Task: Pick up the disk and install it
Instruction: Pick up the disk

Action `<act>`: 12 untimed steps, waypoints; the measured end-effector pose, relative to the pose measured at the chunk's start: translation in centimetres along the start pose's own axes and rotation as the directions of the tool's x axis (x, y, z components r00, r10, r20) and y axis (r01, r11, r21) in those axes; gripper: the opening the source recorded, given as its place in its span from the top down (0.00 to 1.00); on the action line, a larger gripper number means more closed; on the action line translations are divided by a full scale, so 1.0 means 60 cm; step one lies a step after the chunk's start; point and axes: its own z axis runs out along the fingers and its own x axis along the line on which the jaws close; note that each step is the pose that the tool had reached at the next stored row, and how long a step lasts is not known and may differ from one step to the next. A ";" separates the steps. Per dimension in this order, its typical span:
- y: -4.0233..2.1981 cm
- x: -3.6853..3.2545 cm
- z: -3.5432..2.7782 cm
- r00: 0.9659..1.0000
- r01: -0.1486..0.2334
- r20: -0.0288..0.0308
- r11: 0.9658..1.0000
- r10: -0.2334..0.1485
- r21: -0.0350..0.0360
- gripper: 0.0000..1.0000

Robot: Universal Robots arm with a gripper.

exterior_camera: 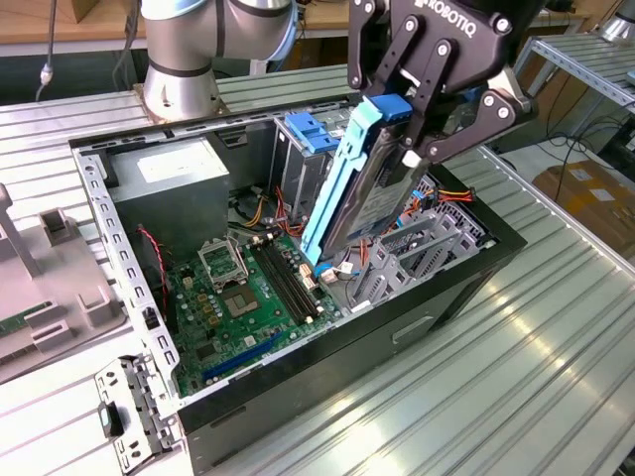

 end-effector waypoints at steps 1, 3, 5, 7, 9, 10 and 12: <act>-0.007 0.002 0.000 1.000 0.000 0.000 1.000 0.000 -0.001 0.64; -0.015 0.006 -0.001 1.000 0.000 0.000 1.000 0.000 -0.002 0.64; -0.020 0.009 -0.001 1.000 -0.001 0.000 1.000 0.001 -0.002 0.64; -0.022 0.012 -0.001 1.000 -0.003 0.000 1.000 0.003 -0.002 0.64; -0.023 0.014 0.000 1.000 -0.011 0.001 1.000 0.011 -0.002 0.64; -0.023 0.015 0.000 1.000 -0.017 0.001 1.000 0.017 -0.001 0.64; -0.023 0.016 0.000 1.000 -0.031 0.002 1.000 0.031 -0.001 0.64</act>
